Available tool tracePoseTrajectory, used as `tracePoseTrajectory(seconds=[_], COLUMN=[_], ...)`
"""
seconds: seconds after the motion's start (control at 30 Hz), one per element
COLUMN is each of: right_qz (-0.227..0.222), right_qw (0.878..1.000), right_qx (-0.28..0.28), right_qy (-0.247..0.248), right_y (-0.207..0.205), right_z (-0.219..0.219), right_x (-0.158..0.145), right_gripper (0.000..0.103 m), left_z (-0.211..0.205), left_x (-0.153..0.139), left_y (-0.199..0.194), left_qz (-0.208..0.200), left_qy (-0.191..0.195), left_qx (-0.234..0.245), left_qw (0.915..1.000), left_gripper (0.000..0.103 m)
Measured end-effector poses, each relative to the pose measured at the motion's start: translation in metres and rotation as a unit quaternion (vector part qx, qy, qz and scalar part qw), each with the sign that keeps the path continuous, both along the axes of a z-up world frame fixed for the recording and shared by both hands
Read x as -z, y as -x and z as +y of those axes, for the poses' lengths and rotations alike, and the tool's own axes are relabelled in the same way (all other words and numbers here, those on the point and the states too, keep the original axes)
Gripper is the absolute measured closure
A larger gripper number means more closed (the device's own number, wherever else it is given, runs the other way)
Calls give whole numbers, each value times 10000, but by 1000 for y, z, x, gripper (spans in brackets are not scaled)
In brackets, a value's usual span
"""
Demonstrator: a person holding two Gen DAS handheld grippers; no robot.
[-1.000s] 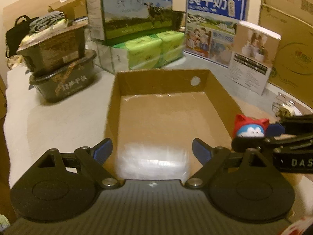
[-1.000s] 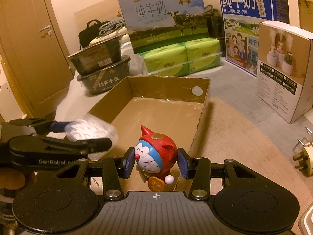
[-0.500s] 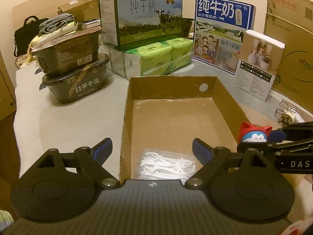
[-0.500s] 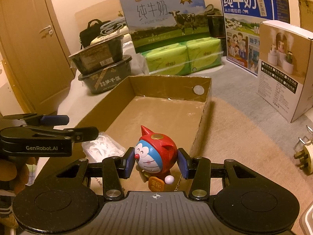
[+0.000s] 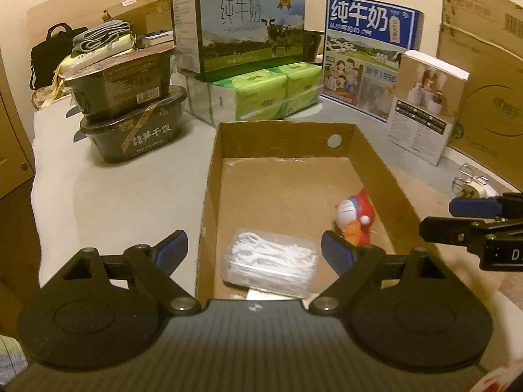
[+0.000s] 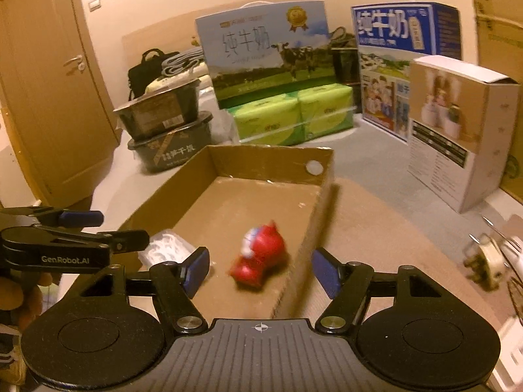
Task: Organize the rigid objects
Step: 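Lower the red figure into the tray and open the right tool, then move both open tools from the tray toward the white plug and jar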
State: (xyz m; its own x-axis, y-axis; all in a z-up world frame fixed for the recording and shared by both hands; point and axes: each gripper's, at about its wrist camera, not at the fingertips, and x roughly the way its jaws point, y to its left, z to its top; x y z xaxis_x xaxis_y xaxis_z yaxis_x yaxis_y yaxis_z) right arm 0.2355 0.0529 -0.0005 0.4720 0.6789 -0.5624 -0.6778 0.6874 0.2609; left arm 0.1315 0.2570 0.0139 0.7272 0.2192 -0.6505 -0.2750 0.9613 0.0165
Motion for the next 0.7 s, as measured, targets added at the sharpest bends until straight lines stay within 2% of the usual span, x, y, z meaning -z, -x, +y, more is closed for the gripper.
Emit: tracePoseTrajectory(seconds=[0.1, 0.4, 0.7], right_qz=[59, -150, -202], right_qw=[10000, 9991, 9971], right_qx=[75, 350, 625], right_qy=[-5, 181, 389], right_y=[10, 51, 85], right_z=[-11, -52, -91], right_x=[-2, -13, -15], right_gripper=[34, 34, 34], left_z=[-8, -39, -82], left_x=[-4, -13, -22], left_y=[9, 38, 62], left_qz=[-26, -46, -48], left_qy=[32, 102, 170], left_qx=[8, 64, 192], left_qw=[10000, 9999, 9997], left_gripper=[16, 16, 16])
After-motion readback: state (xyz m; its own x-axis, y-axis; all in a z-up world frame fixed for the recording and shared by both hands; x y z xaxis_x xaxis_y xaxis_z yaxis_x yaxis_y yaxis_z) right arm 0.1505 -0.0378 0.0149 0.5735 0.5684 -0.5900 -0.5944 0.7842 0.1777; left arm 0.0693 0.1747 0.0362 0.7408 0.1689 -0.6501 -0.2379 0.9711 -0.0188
